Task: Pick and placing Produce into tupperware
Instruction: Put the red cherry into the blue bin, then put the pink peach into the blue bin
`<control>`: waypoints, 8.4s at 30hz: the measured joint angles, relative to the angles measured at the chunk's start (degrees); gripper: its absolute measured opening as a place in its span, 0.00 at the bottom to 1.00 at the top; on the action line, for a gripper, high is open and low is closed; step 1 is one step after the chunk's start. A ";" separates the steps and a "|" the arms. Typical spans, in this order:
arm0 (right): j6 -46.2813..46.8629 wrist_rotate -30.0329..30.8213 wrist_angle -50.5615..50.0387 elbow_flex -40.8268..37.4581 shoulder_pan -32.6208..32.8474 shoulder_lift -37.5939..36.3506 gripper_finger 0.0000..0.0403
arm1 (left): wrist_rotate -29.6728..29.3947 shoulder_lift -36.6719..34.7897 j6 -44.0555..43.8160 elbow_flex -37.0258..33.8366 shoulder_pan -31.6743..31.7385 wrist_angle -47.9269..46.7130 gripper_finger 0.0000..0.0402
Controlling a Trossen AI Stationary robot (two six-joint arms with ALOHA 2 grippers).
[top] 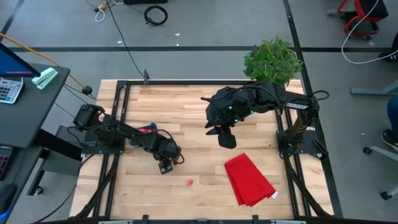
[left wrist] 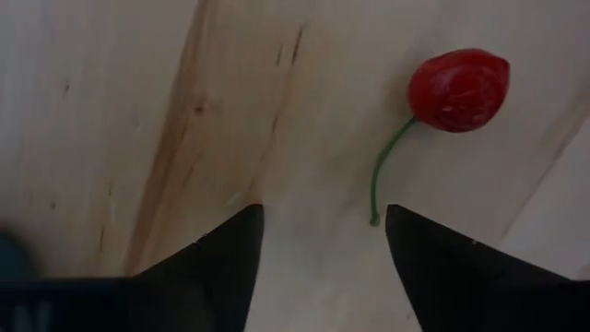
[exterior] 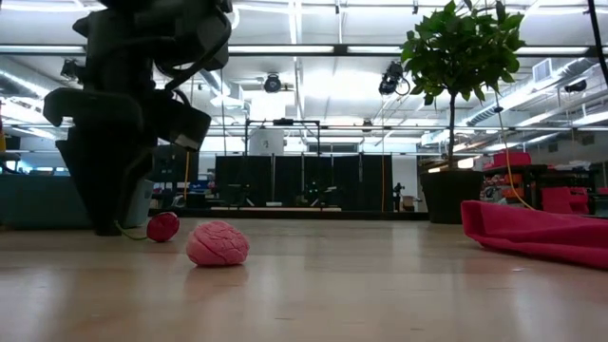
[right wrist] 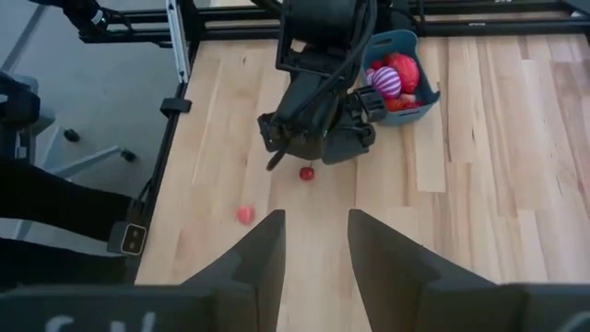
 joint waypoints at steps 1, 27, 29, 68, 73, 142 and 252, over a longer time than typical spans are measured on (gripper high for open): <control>0.00 0.00 0.07 0.00 -0.03 0.01 0.32 | -0.13 0.01 0.00 -0.02 0.05 -0.04 0.57; -0.04 -0.02 0.22 0.00 -0.04 0.02 0.32 | 1.65 0.16 -2.81 0.02 1.15 -0.23 0.19; -0.04 -0.03 0.22 0.00 -0.04 0.02 0.32 | 2.26 0.16 -1.35 0.02 1.29 0.05 0.28; -4.25 -0.02 0.20 0.00 -0.04 0.02 0.32 | 7.91 0.38 -8.75 2.73 -5.78 5.68 0.53; -4.37 -0.02 0.22 0.00 -0.04 0.02 0.32 | 5.78 0.46 -12.39 2.78 -5.78 9.54 0.54; -5.40 -0.04 2.04 0.02 -0.05 0.02 0.32 | -8.06 0.38 10.59 17.75 14.67 -45.62 0.00; -5.46 -10.40 71.73 -59.36 8.69 2.12 0.60 | -7.58 -0.08 20.54 71.38 30.95 -50.55 0.20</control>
